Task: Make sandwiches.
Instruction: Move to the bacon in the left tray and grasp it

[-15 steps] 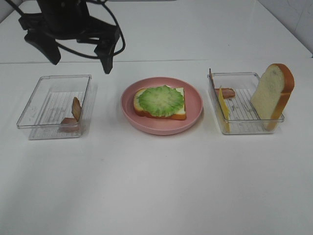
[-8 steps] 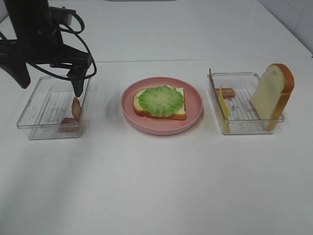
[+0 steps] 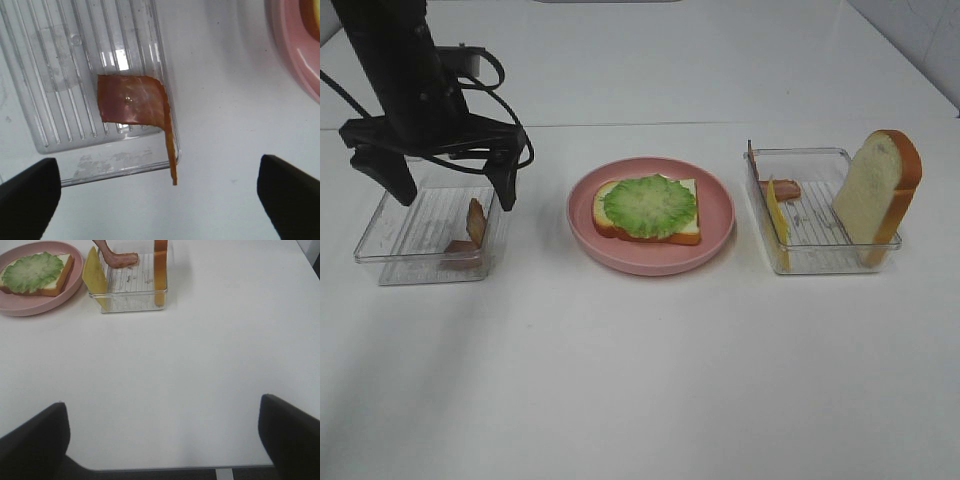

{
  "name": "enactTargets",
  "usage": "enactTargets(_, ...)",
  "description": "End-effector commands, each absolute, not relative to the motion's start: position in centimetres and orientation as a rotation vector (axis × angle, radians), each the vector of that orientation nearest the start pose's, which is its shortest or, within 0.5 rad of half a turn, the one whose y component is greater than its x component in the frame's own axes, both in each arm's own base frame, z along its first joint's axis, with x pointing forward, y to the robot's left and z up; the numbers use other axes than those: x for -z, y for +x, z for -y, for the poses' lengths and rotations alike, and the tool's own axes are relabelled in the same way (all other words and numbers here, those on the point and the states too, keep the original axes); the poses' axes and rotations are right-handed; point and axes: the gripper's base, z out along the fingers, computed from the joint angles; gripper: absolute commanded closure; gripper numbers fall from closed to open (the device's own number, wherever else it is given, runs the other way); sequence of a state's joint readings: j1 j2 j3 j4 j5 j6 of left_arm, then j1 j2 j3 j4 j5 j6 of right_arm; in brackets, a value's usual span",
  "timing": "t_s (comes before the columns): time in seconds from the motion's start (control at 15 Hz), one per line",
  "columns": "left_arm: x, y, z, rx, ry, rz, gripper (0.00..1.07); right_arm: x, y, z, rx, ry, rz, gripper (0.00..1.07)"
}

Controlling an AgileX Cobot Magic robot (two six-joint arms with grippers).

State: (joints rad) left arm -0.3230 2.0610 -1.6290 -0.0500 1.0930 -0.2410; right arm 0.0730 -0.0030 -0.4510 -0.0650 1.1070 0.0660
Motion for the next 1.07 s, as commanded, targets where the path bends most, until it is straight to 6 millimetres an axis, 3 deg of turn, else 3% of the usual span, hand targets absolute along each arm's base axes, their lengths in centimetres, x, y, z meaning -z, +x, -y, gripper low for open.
enactTargets(0.07,-17.7,40.3,14.3,0.164,0.087,-3.052,0.06,-26.0,-0.6,0.5,-0.002,-0.006,-2.096,0.09)
enactTargets(0.2,-16.4,40.6,14.4,0.167,0.099,-3.068,0.06,-26.0,-0.6,0.5,-0.002,-0.006,-2.096,0.09)
enactTargets(0.87,-16.3,40.8,14.5,0.177,0.088,-3.042,0.21,-26.0,-0.6,0.5,-0.002,-0.006,-2.096,0.09)
enactTargets(1.07,-16.3,40.8,14.5,0.190,0.021,-3.051,0.32,-26.0,-0.6,0.5,-0.002,-0.006,-2.096,0.09)
